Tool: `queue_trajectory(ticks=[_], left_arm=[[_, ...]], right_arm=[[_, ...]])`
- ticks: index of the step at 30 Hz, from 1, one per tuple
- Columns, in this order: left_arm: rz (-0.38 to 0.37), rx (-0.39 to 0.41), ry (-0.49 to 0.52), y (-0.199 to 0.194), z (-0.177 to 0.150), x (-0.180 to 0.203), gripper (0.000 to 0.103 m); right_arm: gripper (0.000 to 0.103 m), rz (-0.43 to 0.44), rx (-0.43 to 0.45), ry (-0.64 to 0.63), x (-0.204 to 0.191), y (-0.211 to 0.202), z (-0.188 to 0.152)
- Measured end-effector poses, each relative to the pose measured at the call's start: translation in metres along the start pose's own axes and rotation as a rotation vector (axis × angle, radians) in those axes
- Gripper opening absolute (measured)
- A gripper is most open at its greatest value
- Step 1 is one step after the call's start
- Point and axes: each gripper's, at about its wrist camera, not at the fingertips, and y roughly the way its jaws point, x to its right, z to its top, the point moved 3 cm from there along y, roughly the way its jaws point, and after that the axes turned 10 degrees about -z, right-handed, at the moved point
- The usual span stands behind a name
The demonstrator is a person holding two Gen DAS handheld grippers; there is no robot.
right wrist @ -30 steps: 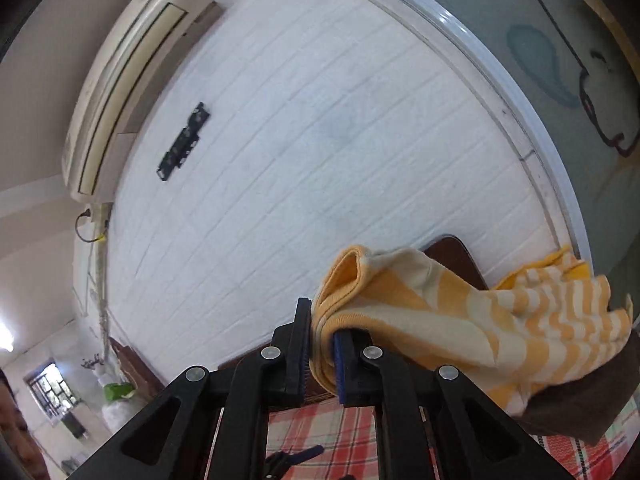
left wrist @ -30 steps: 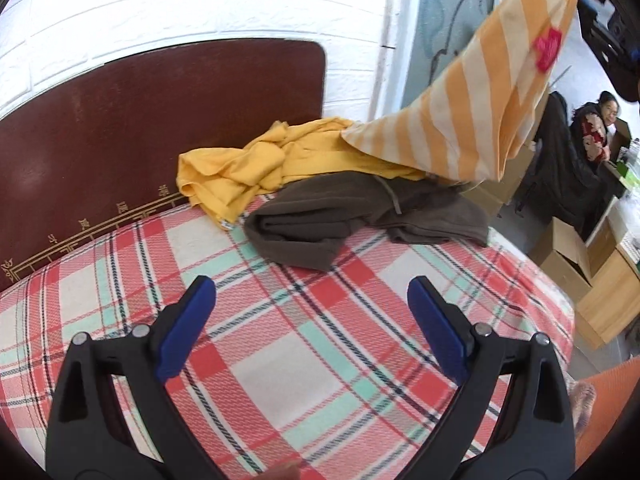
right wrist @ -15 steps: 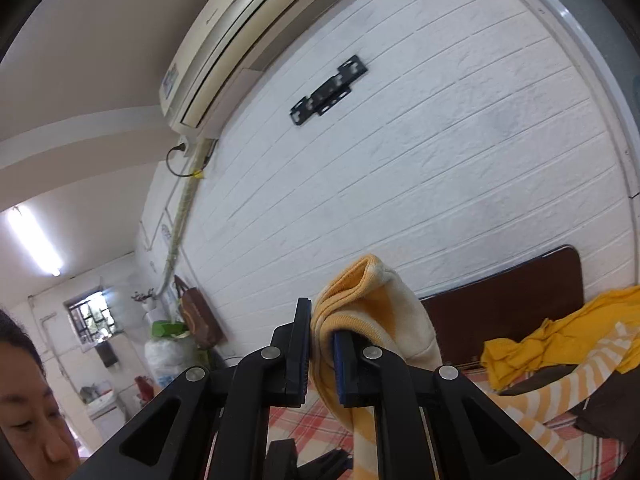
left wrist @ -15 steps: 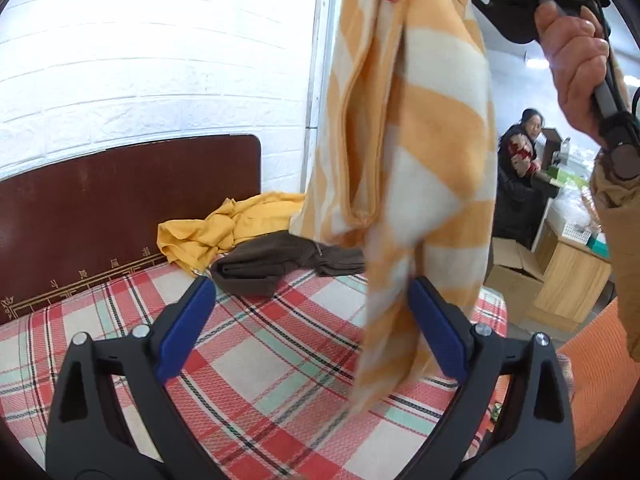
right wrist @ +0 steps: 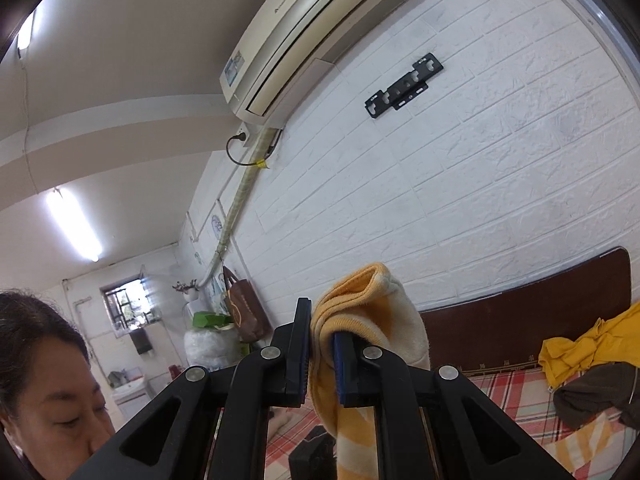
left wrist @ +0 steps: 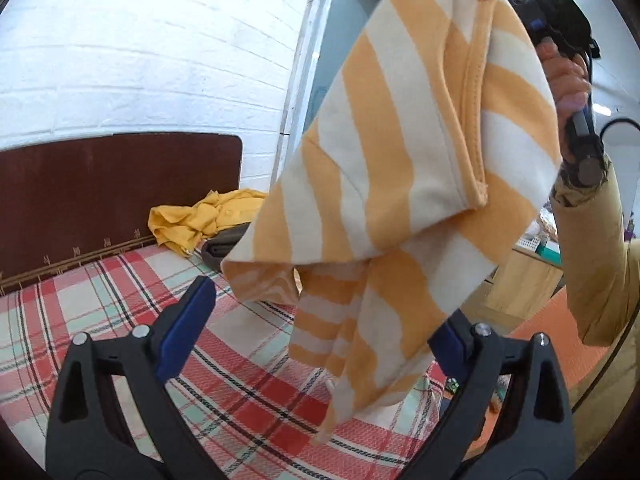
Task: Fold clothes
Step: 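Lift the striped sweater up off the pile with the right tool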
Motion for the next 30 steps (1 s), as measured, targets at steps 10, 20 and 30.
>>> queue_trajectory(ticks=[10, 20, 30], left_arm=[[0.153, 0.004, 0.255, -0.036, -0.007, 0.024, 0.097], [0.241, -0.099, 0.370, -0.054, -0.027, 0.001, 0.097], [0.168, 0.030, 0.339, -0.097, -0.010, 0.016, 0.097]], right_arm=[[0.009, 0.008, 0.004, -0.024, -0.036, 0.003, 0.001], [0.009, 0.017, 0.023, 0.008, -0.043, -0.007, -0.010], [0.009, 0.008, 0.057, 0.022, -0.039, -0.012, -0.004]])
